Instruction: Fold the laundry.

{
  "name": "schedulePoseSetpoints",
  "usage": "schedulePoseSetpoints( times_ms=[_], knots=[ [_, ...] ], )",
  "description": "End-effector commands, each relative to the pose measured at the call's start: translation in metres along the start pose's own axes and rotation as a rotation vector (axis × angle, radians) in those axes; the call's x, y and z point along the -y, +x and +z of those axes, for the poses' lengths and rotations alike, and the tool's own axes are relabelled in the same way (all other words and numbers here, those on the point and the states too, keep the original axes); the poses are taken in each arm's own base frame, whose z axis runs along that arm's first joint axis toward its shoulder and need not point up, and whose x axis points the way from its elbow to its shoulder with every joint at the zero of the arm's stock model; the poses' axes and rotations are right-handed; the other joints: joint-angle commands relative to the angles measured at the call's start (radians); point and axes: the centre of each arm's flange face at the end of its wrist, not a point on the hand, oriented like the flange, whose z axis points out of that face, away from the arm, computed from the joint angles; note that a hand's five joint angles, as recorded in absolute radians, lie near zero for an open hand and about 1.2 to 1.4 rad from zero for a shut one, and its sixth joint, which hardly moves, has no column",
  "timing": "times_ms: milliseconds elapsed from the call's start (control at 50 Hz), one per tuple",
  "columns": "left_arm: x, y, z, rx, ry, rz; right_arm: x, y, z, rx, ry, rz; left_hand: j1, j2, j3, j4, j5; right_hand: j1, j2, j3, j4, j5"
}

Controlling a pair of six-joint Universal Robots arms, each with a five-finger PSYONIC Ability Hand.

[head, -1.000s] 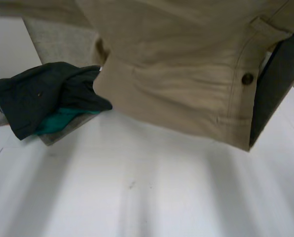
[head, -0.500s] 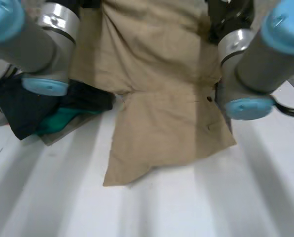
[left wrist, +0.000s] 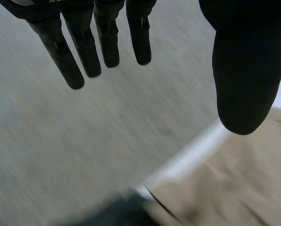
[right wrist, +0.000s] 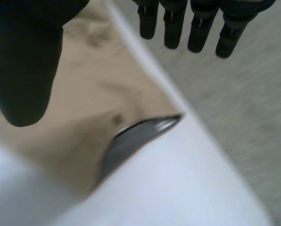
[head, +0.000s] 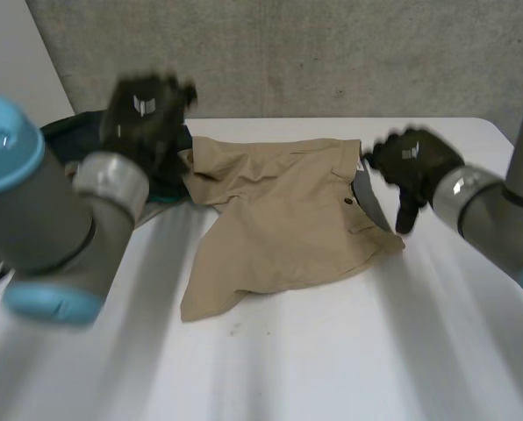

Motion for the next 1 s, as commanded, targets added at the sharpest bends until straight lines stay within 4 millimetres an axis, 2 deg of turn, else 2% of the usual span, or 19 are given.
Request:
schedulePoseSetpoints(
  times_ms=[20,80,120,260,420,440,460,520,560,620,640,680,740,820,880,900,960,1000],
  knots=[
    [-0.052,0.011,-0.060,-0.083,-0.349,-0.155,-0.036,-0.019,0.003,0.119,-0.044,-0.009,0.160,0.178,0.179,0.175,0.174,0.188,0.180,0.180,0.184,0.178],
    [-0.069,0.011,-0.072,-0.071,-0.449,-0.262,-0.048,-0.028,0.020,0.134,0.006,-0.025,0.093,0.111,0.112,0.108,0.107,0.268,0.260,0.259,0.263,0.257],
    [-0.080,0.009,-0.076,-0.051,-0.491,-0.312,-0.057,-0.033,0.034,0.127,0.028,-0.033,-0.048,-0.029,-0.028,-0.032,-0.034,0.312,0.304,0.303,0.307,0.301],
    [-0.123,0.015,-0.074,-0.075,-0.627,-0.357,-0.080,-0.042,0.060,0.140,0.007,-0.040,-0.046,-0.027,-0.026,-0.030,-0.032,0.356,0.348,0.347,0.351,0.345],
    [-0.132,0.019,-0.063,-0.099,-0.629,-0.358,-0.095,-0.048,0.079,0.151,-0.010,-0.111,0.016,0.034,0.035,0.032,0.030,0.449,0.441,0.441,0.445,0.439],
    [-0.132,0.019,-0.061,-0.099,-0.627,-0.358,-0.095,-0.048,0.080,0.150,-0.008,-0.113,0.034,0.052,0.053,0.049,0.047,0.508,0.500,0.500,0.503,0.498],
    [-0.132,0.019,-0.060,-0.098,-0.624,-0.359,-0.095,-0.047,0.083,0.139,-0.002,-0.116,0.054,0.072,0.073,0.070,0.068,0.738,0.730,0.730,0.734,0.728],
    [-0.135,0.022,-0.053,-0.098,-0.606,-0.355,-0.092,-0.043,0.085,0.118,0.017,-0.118,0.209,0.228,0.229,0.225,0.223,1.143,1.136,1.135,1.139,1.133],
    [-0.135,0.024,-0.047,-0.103,-0.575,-0.350,-0.088,-0.040,0.086,0.096,0.033,-0.120,0.434,0.453,0.454,0.450,0.448,1.145,1.137,1.136,1.140,1.134],
    [-0.135,0.027,-0.042,-0.107,-0.553,-0.347,-0.085,-0.038,0.082,0.077,0.034,-0.120,0.626,0.644,0.645,0.641,0.640,1.145,1.137,1.136,1.140,1.134],
    [-0.135,0.029,-0.040,-0.112,-0.546,-0.346,-0.083,-0.036,0.080,0.072,0.036,-0.121,0.842,0.860,0.861,0.857,0.856,1.145,1.137,1.136,1.140,1.134],
    [-0.135,0.033,-0.039,-0.124,-0.543,-0.344,-0.079,-0.034,0.076,0.061,0.036,-0.122,0.978,0.997,0.998,0.994,0.992,1.145,1.137,1.136,1.140,1.134],
    [-0.130,0.043,-0.037,-0.148,-0.531,-0.334,-0.071,-0.029,0.065,0.045,0.046,-0.125,0.979,0.997,0.998,0.994,0.993,1.145,1.137,1.136,1.140,1.134],
    [-0.115,0.049,-0.036,-0.170,-0.495,-0.329,-0.066,-0.022,0.054,0.028,0.041,-0.125,0.979,0.997,0.998,0.994,0.993,1.145,1.137,1.136,1.140,1.134],
    [-0.083,0.033,-0.037,-0.130,-0.427,-0.329,-0.065,-0.016,0.041,0.020,0.007,-0.115,0.979,0.997,0.998,0.994,0.993,1.145,1.137,1.136,1.140,1.134],
    [-0.065,0.023,-0.038,-0.105,-0.383,-0.330,-0.060,-0.011,0.032,0.012,0.000,-0.112,0.979,0.997,0.998,0.994,0.993,1.145,1.137,1.136,1.140,1.134],
    [-0.040,0.006,-0.041,-0.072,-0.320,-0.317,-0.047,-0.001,0.015,-0.006,0.006,-0.110,0.979,0.997,0.998,0.994,0.993,1.145,1.137,1.136,1.140,1.134],
    [-0.017,-0.009,-0.044,-0.045,-0.255,-0.285,-0.033,0.006,-0.002,-0.024,0.018,-0.114,0.979,0.997,0.998,0.994,0.993,1.145,1.137,1.136,1.140,1.134]
  ],
)
